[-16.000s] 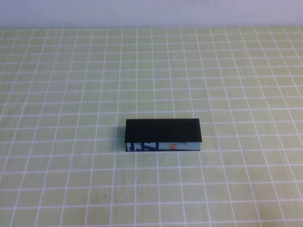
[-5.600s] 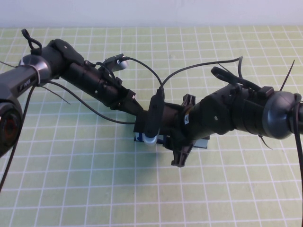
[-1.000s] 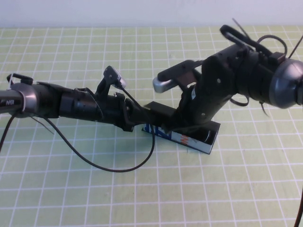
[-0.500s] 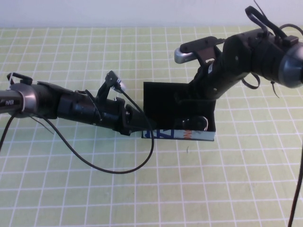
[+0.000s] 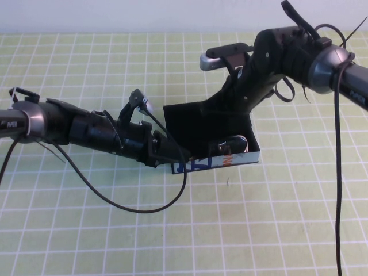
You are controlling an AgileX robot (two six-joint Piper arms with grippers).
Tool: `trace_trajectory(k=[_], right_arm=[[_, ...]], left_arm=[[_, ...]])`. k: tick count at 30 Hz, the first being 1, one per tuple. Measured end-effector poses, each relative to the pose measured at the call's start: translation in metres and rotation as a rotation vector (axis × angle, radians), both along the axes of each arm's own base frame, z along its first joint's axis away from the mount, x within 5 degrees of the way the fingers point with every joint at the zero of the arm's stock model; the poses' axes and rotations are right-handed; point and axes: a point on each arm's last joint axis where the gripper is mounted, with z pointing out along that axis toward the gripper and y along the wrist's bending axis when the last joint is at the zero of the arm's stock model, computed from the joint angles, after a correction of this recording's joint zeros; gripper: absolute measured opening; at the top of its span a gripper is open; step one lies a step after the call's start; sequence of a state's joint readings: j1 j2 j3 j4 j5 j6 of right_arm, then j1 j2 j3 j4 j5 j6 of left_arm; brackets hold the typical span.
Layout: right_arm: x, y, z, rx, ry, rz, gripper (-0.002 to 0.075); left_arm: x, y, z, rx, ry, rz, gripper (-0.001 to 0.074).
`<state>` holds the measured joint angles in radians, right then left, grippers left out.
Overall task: Take glasses out of glasses case
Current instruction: Pick up the glasses from the glasses case
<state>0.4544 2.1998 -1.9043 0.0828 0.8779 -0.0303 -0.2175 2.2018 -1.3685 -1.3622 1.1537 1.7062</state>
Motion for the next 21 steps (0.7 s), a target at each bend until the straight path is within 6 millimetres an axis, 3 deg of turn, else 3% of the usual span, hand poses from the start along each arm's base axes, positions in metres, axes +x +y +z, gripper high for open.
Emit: trace_trajectory(k=[5,13,21], right_arm=[[0.005,0.005,0.013,0.040,-0.037,0.016,-0.0016],[0.013,0.009,-0.023,0.014,0.023,0.017,-0.0016],[0.015,0.008,-0.023,0.019,0.016,0.021,-0.0016]], left_arm=[[0.000,0.000,0.000,0.002,0.002,-0.003,-0.0004],[0.000,0.000,0.000,0.003,0.000,-0.004,-0.0004],[0.000,0.000,0.000,0.004,-0.001,-0.006,-0.0004]])
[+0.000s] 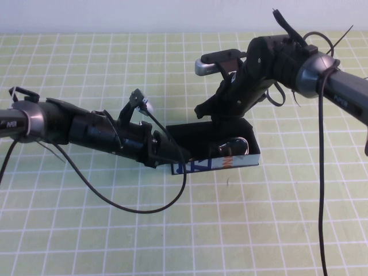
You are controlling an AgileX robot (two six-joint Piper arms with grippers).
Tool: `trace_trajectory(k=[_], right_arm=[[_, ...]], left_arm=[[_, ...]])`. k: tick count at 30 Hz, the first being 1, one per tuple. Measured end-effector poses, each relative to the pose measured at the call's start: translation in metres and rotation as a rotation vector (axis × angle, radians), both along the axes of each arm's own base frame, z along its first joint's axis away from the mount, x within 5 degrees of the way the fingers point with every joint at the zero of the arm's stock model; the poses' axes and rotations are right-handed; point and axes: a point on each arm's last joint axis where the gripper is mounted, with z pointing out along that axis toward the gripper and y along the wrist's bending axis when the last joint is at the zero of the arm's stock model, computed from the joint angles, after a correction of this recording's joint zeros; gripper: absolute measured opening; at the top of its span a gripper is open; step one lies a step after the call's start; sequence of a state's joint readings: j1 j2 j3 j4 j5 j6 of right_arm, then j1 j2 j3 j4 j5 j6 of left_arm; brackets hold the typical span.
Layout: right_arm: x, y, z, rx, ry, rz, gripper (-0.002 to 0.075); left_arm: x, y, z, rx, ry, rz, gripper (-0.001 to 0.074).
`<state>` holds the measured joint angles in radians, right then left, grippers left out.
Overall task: Take glasses out of glasses case
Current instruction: Pick up the glasses from the glasses case
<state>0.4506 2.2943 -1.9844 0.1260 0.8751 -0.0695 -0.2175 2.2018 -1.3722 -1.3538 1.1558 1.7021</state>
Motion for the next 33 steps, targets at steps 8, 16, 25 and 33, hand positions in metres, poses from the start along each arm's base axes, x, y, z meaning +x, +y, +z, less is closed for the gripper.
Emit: trace_trajectory(k=[8,16,25,33], right_arm=[[-0.013,-0.002,0.043,0.008,-0.021,0.099,-0.0016],[-0.033,-0.005,0.063,-0.036,0.045,0.271,-0.0016],[-0.061,0.018,0.073,-0.101,0.015,0.551,-0.0016],[-0.092,0.008,0.067,-0.158,0.064,0.652,-0.0016]], left_arm=[[-0.002,0.001,0.006,0.015,-0.023,-0.013,-0.0004],[-0.001,0.003,0.039,0.031,-0.118,0.028,-0.0004],[0.016,0.008,0.035,0.098,-0.168,0.227,-0.0004],[0.020,0.009,0.033,0.101,-0.170,0.252,-0.0004]])
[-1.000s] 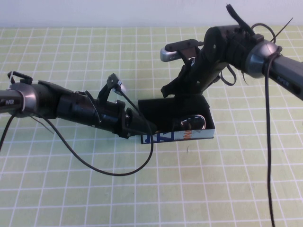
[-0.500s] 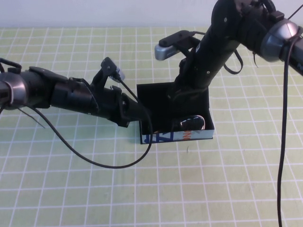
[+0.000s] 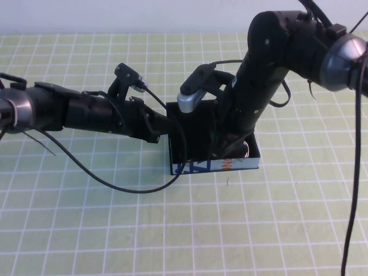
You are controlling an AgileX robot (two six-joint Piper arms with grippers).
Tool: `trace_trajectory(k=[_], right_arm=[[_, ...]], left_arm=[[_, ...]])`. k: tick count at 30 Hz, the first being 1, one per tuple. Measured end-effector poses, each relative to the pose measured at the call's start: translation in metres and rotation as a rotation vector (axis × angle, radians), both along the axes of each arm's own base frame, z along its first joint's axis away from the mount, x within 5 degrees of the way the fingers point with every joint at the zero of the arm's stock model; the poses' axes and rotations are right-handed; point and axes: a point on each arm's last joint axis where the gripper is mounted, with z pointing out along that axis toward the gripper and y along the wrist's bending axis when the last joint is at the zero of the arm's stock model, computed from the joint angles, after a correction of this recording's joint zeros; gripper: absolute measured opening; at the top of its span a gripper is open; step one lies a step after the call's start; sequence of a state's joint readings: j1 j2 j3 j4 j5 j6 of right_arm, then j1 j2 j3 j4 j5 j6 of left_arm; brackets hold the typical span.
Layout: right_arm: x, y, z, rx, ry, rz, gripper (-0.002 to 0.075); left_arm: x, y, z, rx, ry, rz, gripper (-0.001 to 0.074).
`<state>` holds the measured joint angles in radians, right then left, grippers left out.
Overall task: Take glasses out of glasses case
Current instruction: Pick up the glasses from the glasses case
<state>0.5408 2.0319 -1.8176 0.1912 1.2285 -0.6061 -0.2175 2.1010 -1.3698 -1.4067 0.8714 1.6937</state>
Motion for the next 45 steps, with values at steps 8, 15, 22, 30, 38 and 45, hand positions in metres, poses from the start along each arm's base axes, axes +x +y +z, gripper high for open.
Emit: trace_trajectory(k=[8,15,22,30,38,45], right_arm=[[0.004,-0.003,-0.002,-0.027,-0.140,0.169,0.0008],[0.017,0.003,-0.016,-0.027,-0.258,0.307,0.0242],[0.027,0.006,-0.030,-0.046,-0.323,0.388,0.0316],[0.033,0.005,-0.044,-0.099,-0.340,0.423,0.0318],[0.042,-0.002,-0.056,-0.113,-0.334,0.404,0.0321],[0.044,-0.003,-0.060,-0.113,-0.334,0.400,0.0321]], left_arm=[[0.009,-0.008,-0.003,-0.078,0.086,-0.039,-0.0004],[0.009,-0.008,-0.003,-0.084,0.111,-0.043,-0.0004],[0.008,-0.008,-0.005,-0.061,0.120,-0.054,-0.0004],[0.008,-0.007,-0.005,-0.063,0.130,-0.053,-0.0004],[0.011,0.006,-0.004,-0.081,0.144,-0.041,-0.0004],[0.013,0.013,-0.003,-0.087,0.156,-0.029,-0.0004]])
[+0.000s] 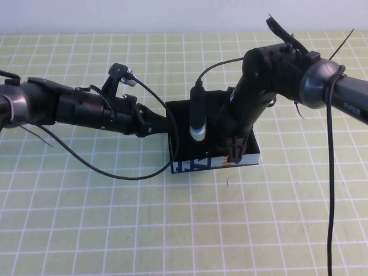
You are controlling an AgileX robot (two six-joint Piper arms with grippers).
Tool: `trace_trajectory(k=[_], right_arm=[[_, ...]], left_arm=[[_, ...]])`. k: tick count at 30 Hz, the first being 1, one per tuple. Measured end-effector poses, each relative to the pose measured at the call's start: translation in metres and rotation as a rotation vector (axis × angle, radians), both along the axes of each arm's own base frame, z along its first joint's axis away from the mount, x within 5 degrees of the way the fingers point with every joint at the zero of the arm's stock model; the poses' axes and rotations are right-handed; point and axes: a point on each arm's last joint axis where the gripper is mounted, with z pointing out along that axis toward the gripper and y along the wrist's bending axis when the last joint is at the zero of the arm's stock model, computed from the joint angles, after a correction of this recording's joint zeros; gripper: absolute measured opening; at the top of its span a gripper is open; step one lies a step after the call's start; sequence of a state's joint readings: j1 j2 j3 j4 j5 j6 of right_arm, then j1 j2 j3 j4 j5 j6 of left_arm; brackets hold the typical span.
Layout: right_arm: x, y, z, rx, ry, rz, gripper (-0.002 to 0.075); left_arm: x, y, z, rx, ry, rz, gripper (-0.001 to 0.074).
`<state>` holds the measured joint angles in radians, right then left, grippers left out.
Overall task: Take glasses out of glasses case
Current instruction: Pick up the glasses from the glasses case
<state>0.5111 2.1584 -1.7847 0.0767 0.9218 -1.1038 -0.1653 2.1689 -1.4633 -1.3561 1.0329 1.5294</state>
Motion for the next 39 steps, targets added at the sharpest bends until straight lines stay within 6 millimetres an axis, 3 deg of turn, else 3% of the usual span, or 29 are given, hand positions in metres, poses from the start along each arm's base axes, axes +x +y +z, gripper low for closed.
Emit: trace_trajectory(k=[13,30,35,39], right_arm=[[-0.001,0.003,-0.005,0.020,0.016,0.034,0.0313],[-0.001,0.004,-0.004,0.029,0.021,0.020,0.0043],[-0.002,0.002,0.005,0.045,0.017,-0.029,0.0040],[-0.010,-0.001,0.032,0.087,0.010,-0.075,0.0040]], left_arm=[[-0.001,0.000,0.000,-0.002,0.005,-0.005,-0.0004],[-0.003,0.002,0.002,-0.029,0.022,-0.035,-0.0004],[-0.005,0.002,0.002,-0.030,0.046,-0.041,-0.0004],[-0.006,0.002,0.006,-0.019,0.055,-0.044,-0.0004]])
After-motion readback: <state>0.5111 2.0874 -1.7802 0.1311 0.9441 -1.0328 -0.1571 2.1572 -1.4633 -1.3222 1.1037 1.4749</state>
